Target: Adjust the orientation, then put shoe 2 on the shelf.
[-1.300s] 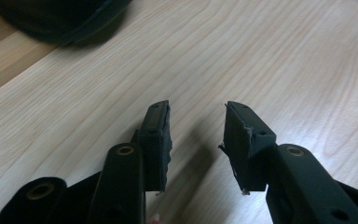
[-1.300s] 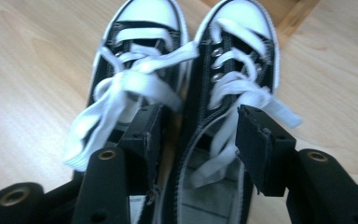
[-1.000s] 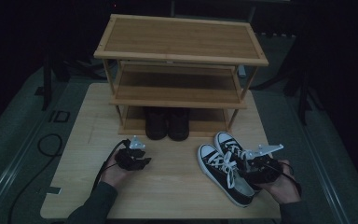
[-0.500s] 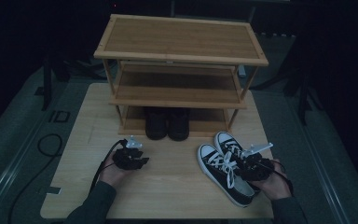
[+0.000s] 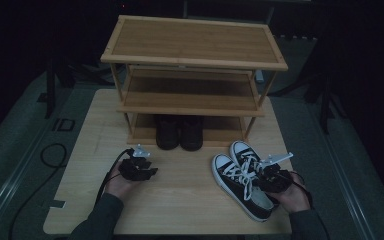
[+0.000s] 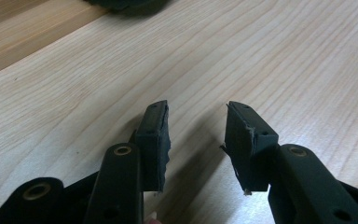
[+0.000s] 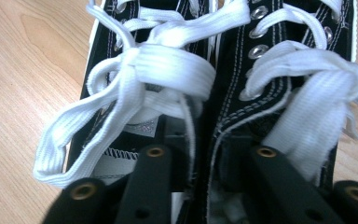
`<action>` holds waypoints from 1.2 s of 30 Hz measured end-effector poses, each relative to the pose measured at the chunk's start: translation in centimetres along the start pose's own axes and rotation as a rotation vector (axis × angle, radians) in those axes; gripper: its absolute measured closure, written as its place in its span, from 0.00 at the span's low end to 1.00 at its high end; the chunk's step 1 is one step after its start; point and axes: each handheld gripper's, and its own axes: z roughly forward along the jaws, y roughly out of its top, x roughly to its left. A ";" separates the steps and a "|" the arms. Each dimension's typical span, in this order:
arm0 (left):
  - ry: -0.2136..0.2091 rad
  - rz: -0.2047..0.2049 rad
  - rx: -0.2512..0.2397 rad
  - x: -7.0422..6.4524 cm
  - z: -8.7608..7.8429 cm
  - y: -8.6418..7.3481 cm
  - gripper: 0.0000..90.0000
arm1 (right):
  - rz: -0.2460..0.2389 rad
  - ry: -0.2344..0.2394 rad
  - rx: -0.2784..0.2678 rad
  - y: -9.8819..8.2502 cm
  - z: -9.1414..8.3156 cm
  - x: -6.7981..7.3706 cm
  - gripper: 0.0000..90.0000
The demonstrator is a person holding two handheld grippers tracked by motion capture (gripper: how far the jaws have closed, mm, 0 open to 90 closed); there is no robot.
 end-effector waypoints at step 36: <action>0.033 0.016 -0.027 0.6 0.0 -0.6 0.57 | 0.003 0.046 -0.045 0.2 -0.3 -0.5 0.95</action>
